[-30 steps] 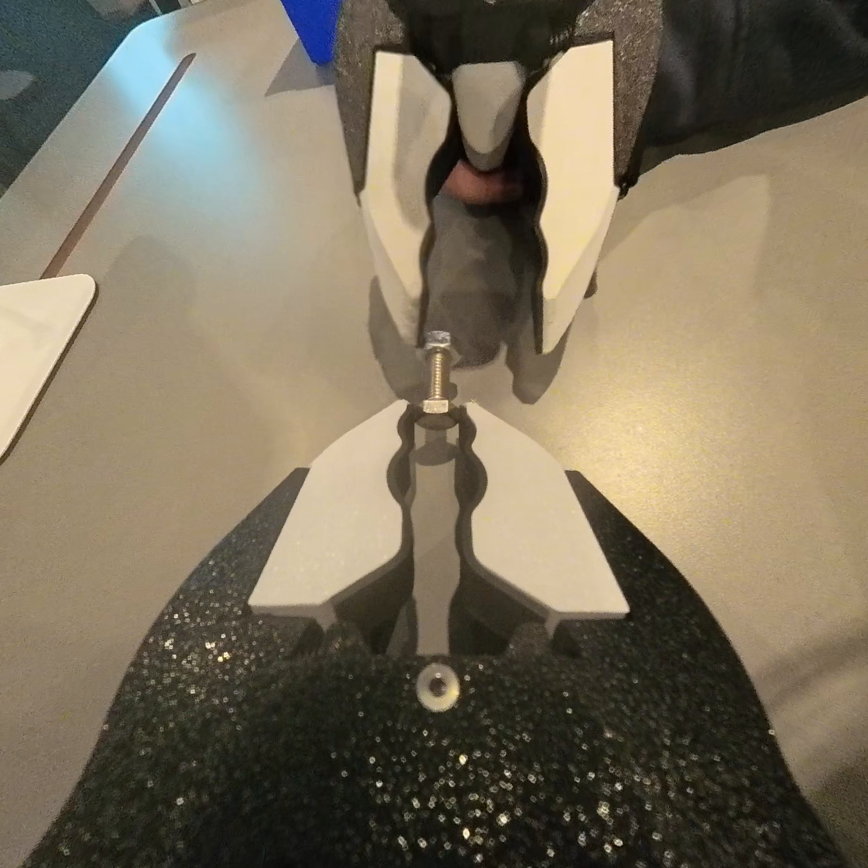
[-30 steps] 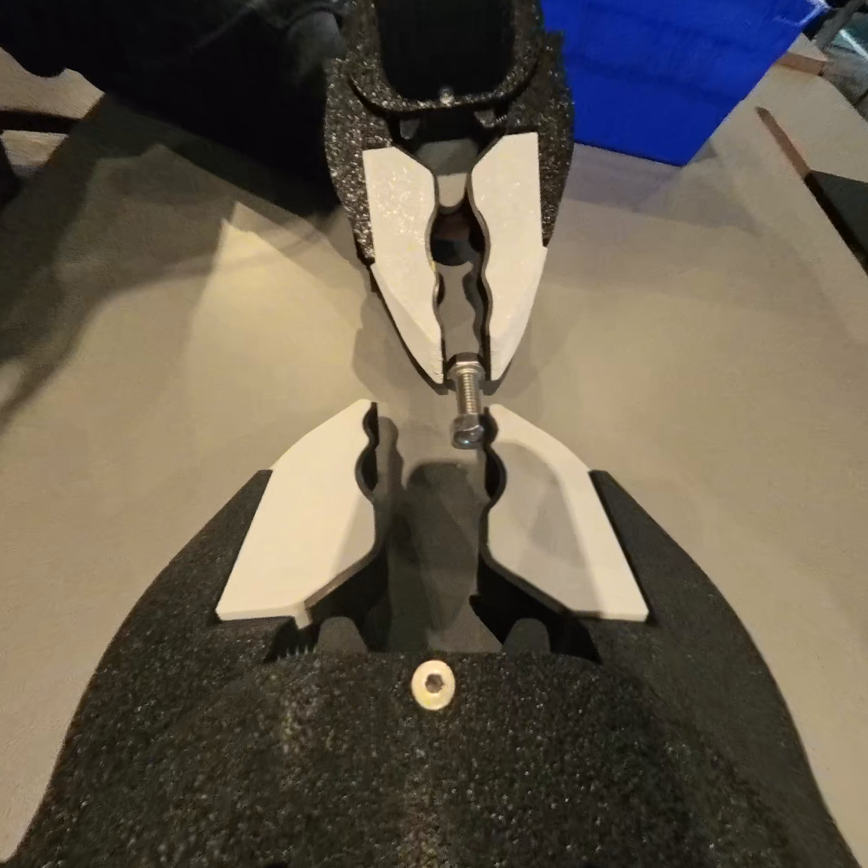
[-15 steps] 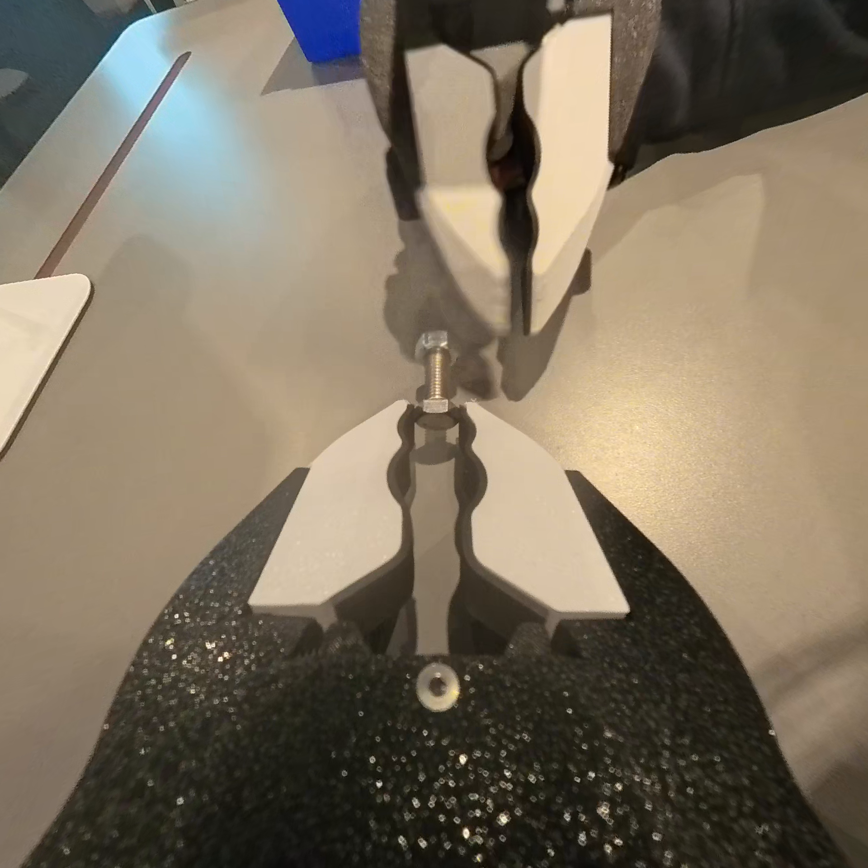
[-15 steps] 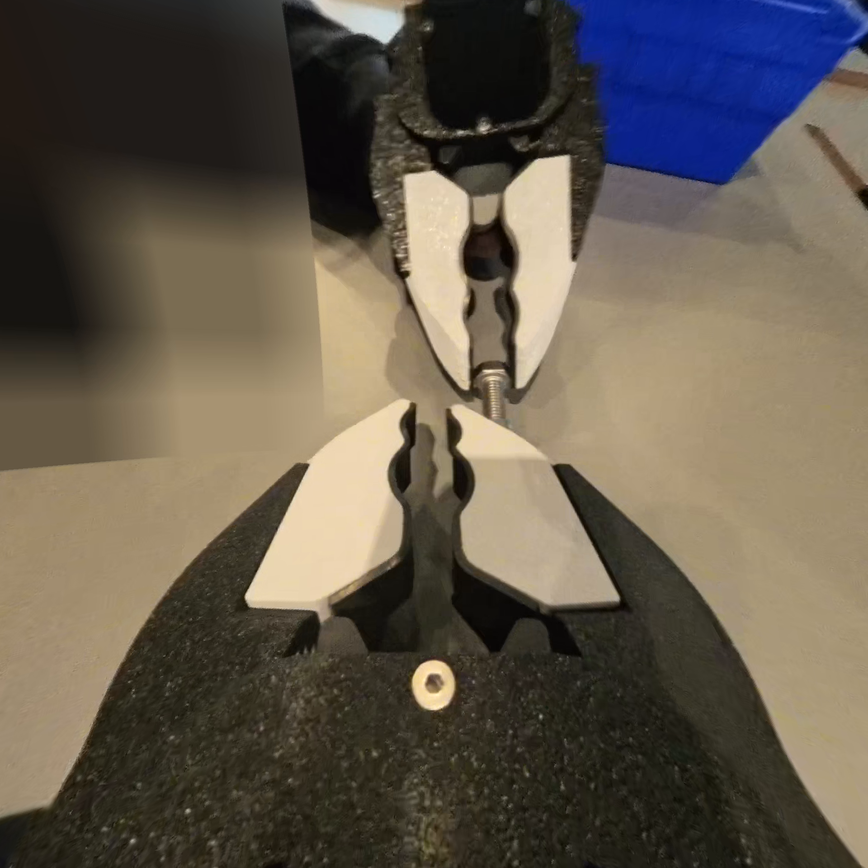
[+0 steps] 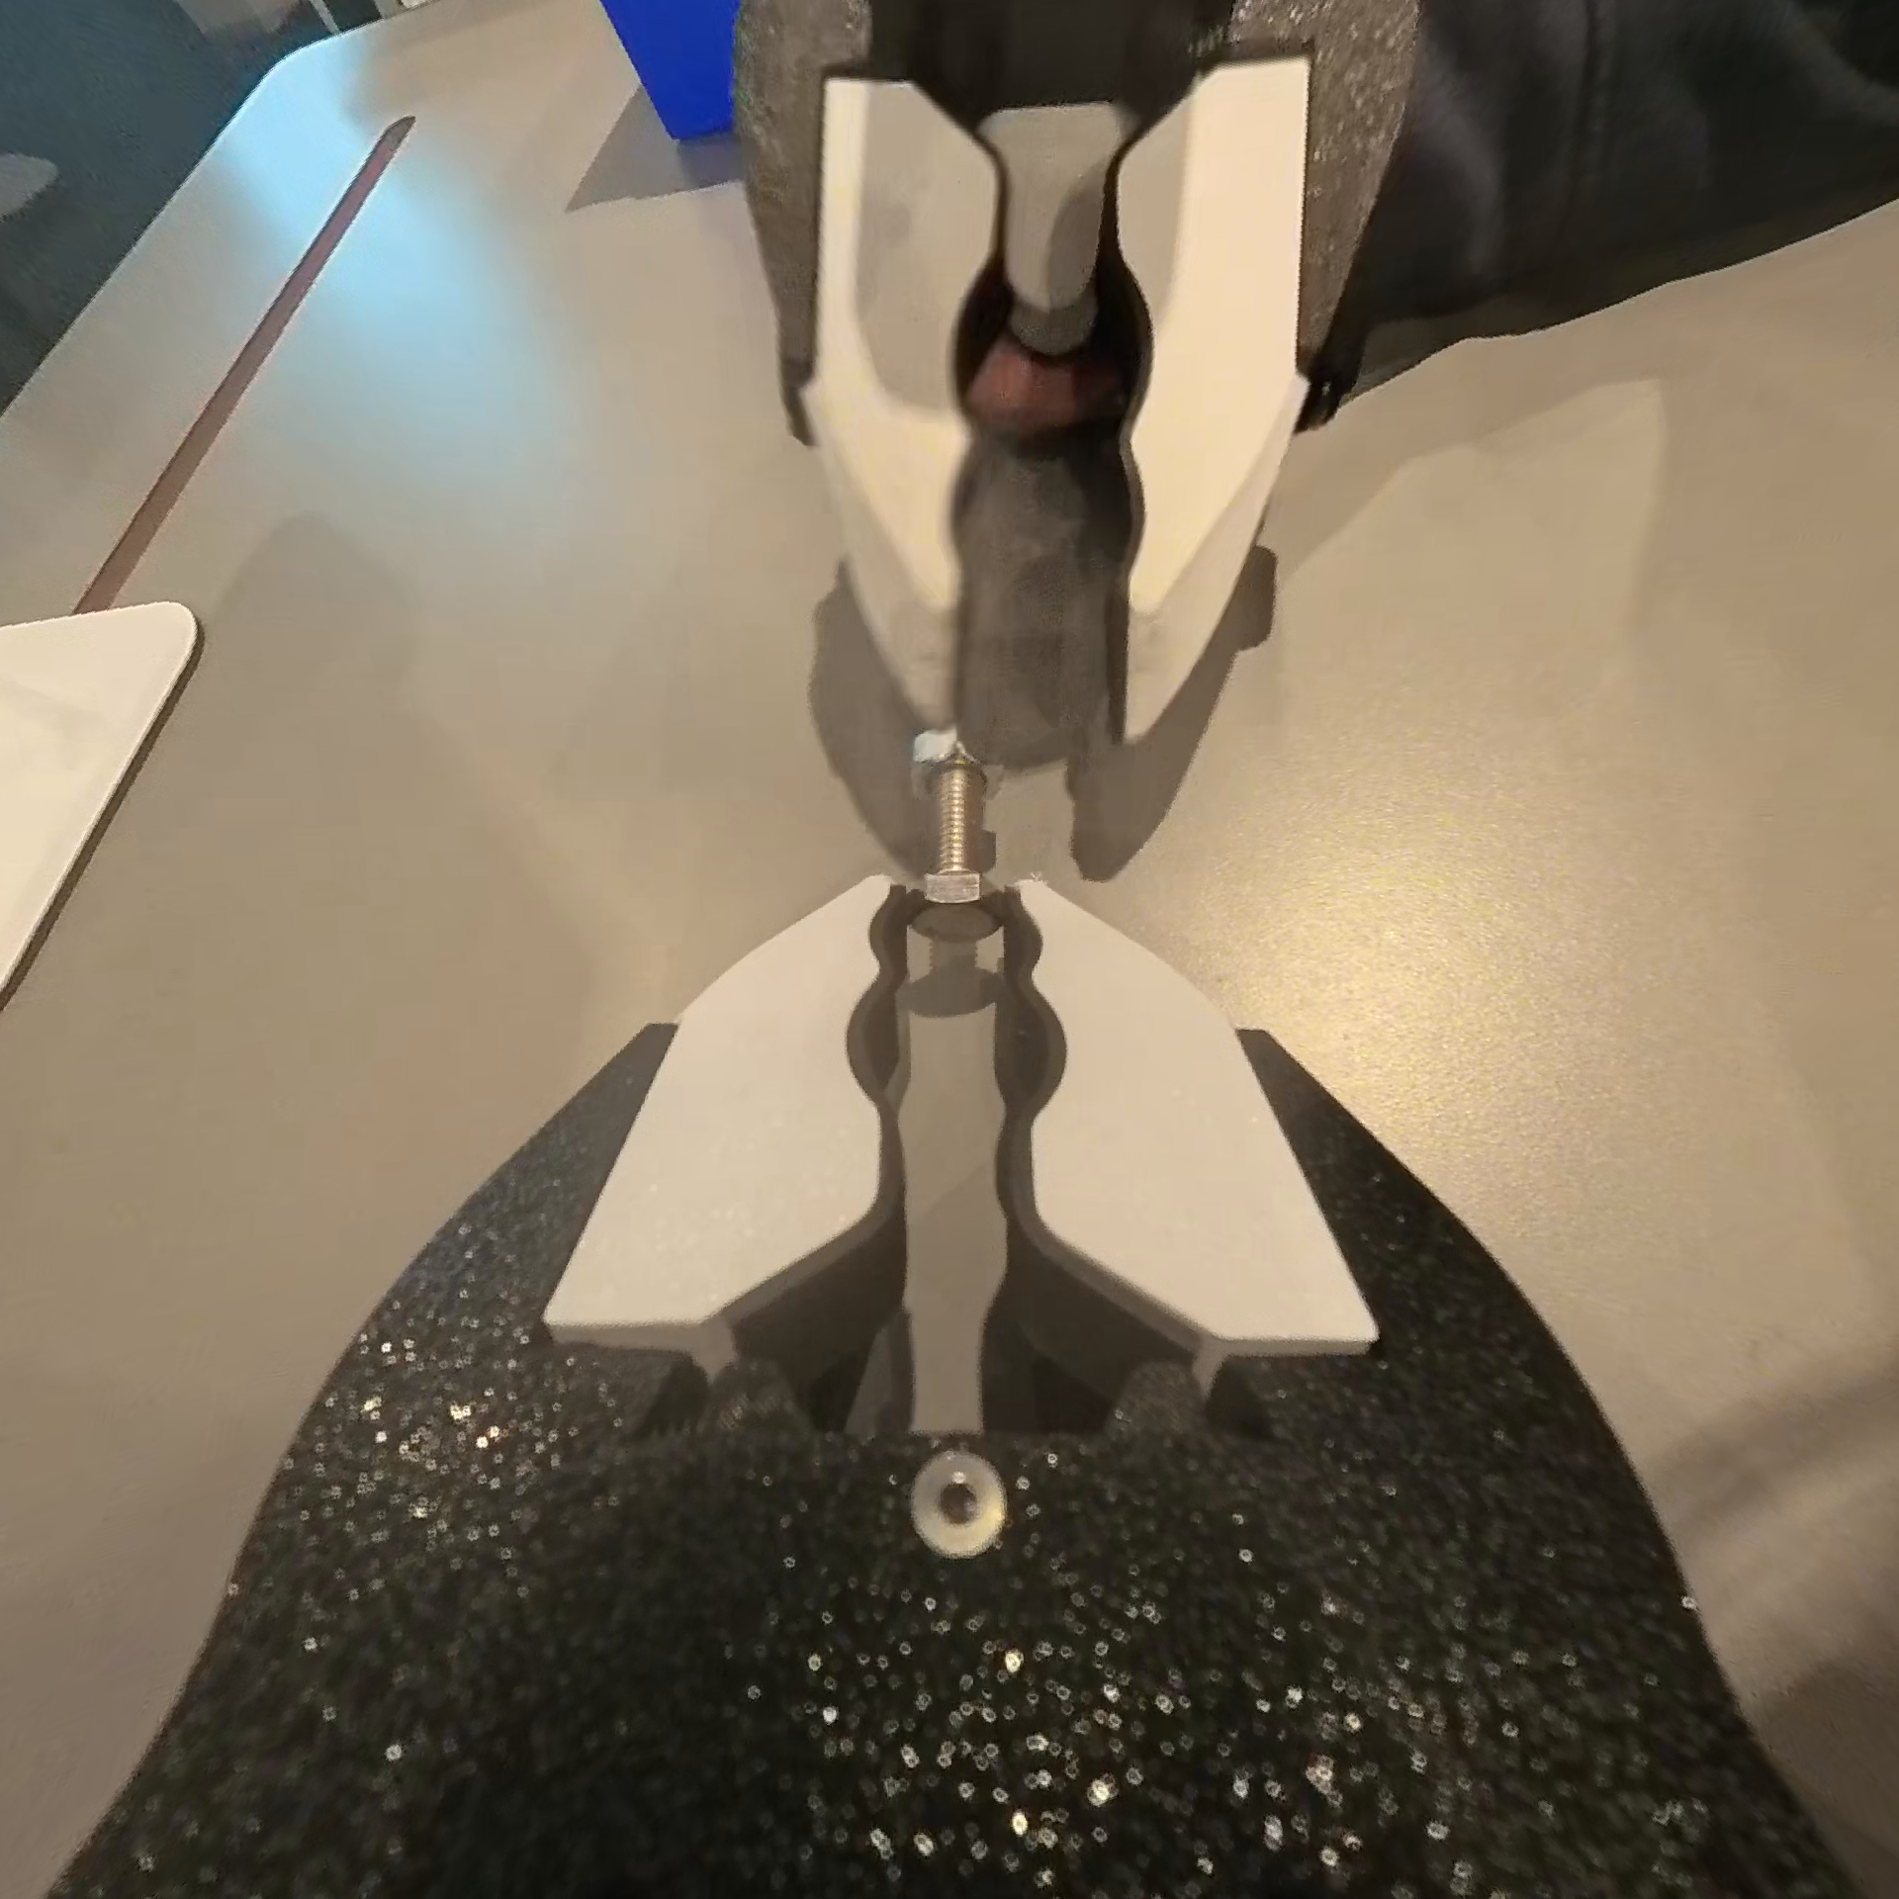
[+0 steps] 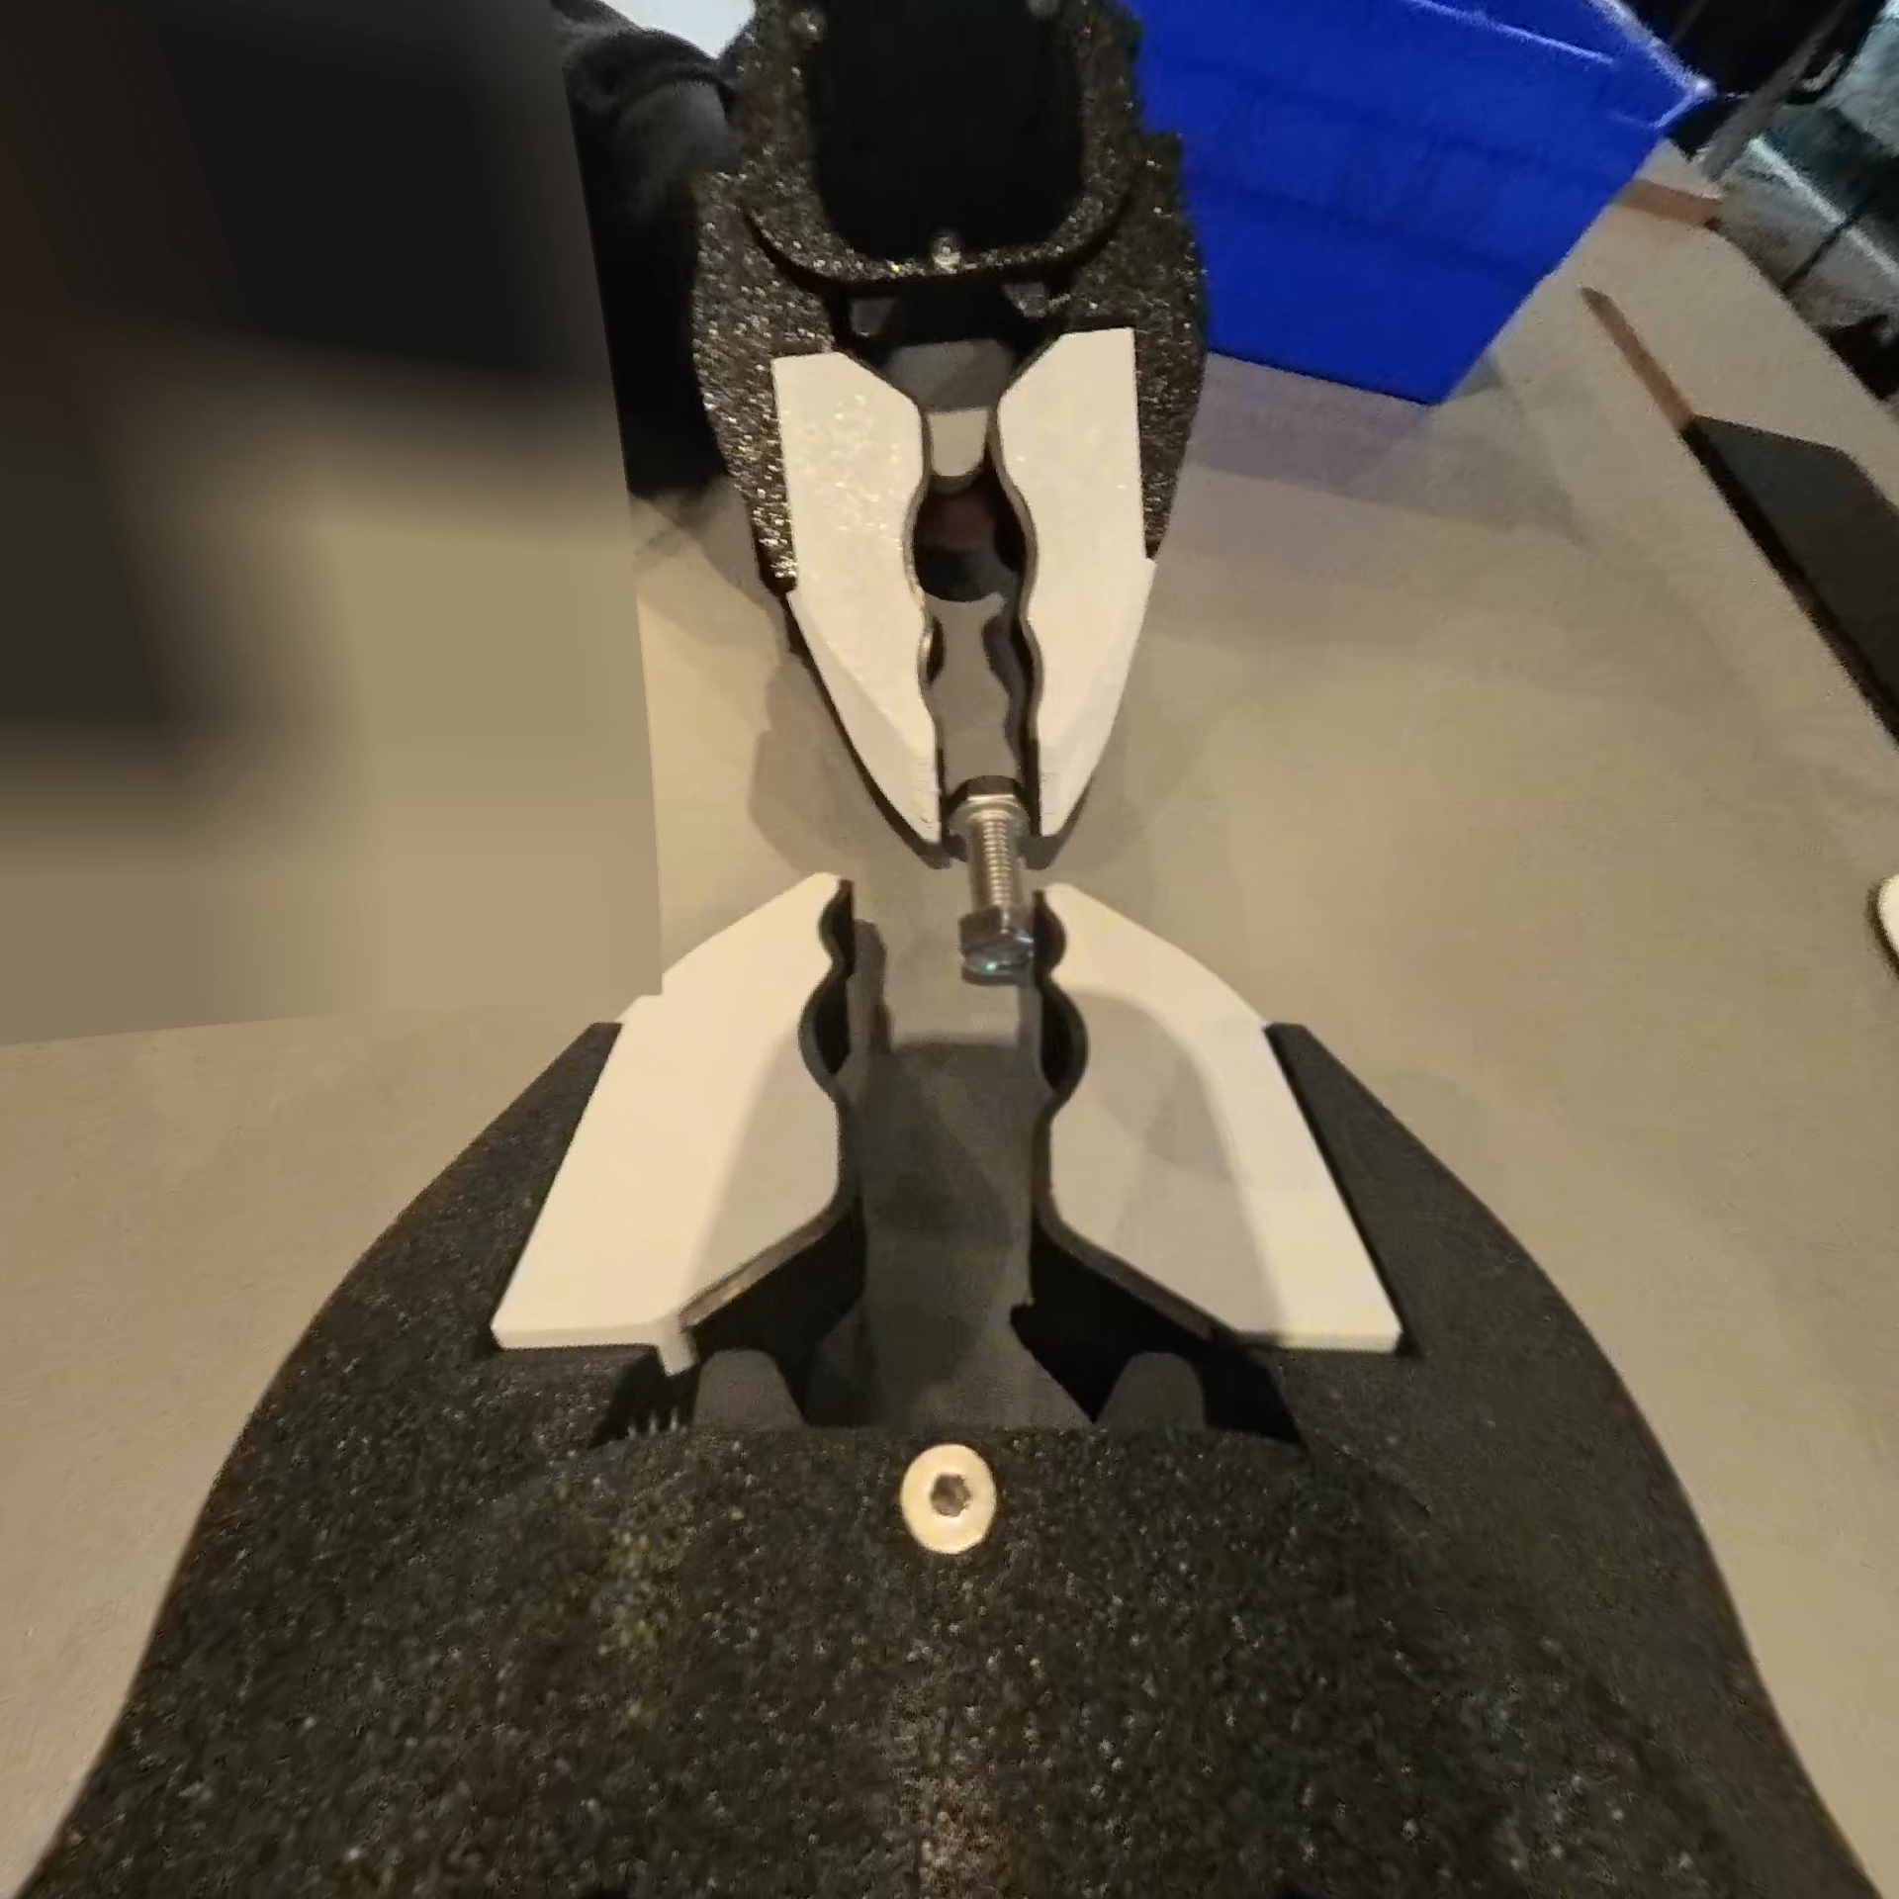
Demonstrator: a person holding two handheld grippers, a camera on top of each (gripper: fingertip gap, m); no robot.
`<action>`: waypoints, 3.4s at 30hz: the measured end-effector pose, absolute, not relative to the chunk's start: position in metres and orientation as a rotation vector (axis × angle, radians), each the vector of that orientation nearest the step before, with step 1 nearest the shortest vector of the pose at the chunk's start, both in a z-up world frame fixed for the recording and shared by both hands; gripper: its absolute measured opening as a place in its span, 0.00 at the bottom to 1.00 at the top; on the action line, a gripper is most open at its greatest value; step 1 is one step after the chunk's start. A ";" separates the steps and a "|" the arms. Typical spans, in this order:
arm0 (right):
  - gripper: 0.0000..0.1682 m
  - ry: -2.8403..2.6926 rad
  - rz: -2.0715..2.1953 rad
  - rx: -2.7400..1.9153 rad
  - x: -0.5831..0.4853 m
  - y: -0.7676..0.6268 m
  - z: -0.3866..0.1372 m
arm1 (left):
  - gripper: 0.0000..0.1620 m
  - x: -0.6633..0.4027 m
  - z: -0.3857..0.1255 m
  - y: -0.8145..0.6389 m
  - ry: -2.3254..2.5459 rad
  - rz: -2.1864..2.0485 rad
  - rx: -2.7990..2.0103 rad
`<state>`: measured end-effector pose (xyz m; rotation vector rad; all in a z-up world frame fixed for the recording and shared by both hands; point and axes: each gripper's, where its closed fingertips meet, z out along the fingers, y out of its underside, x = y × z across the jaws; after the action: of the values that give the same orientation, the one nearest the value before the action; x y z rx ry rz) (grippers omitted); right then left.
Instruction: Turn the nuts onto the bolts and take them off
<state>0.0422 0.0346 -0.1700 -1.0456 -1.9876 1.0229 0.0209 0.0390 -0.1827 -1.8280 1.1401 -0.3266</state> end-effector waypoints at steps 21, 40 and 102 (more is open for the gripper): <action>0.01 -2.048 1.101 -0.964 0.050 0.021 -0.168 | 0.11 0.021 -0.183 0.039 1.142 -0.328 -1.827; 0.18 -1.985 0.975 -1.037 0.041 0.038 -0.172 | 0.11 0.021 -0.183 0.039 1.142 -0.329 -1.827; 0.00 -2.050 0.999 -0.998 0.046 0.030 -0.175 | 0.11 0.021 -0.183 0.037 1.144 -0.333 -1.829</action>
<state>0.0457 0.0298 -0.1748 -0.9979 -2.0495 0.9991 0.0208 0.0373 -0.1828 -1.8287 1.1444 -0.3335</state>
